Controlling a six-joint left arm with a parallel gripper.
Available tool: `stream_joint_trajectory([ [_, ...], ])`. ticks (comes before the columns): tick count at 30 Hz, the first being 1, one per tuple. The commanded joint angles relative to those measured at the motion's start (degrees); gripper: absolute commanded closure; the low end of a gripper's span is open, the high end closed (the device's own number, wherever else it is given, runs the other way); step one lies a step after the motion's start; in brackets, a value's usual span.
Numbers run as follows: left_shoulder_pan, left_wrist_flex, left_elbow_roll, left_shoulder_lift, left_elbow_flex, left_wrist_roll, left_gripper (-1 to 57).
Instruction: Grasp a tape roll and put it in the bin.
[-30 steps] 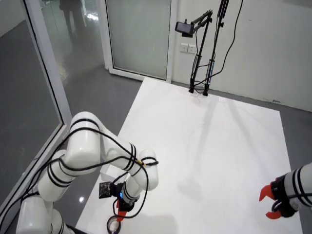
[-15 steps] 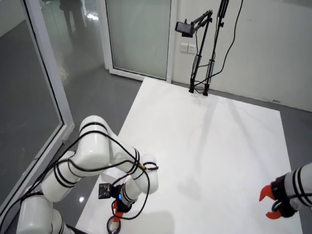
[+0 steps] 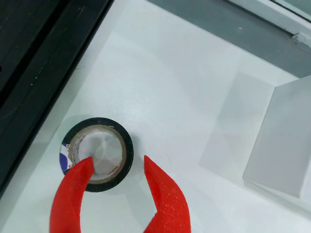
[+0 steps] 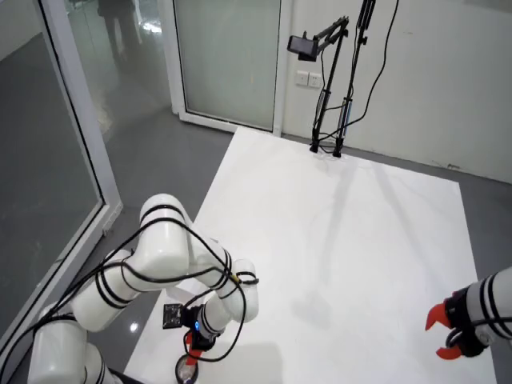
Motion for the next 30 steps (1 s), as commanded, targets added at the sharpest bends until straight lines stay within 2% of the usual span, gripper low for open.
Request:
stream_joint_trajectory([
  [1,0.33,-4.21,0.11,3.99,-0.09,-0.42,34.5],
  [20,1.03,-6.93,0.02,6.01,-0.09,-0.51,36.7],
  [22,1.21,-7.02,0.11,6.01,-0.09,-0.51,39.2],
  [28,1.39,-8.25,0.20,6.01,-0.09,-0.51,55.9],
  [30,1.30,-8.51,-0.07,6.01,-0.09,-0.51,57.1],
])
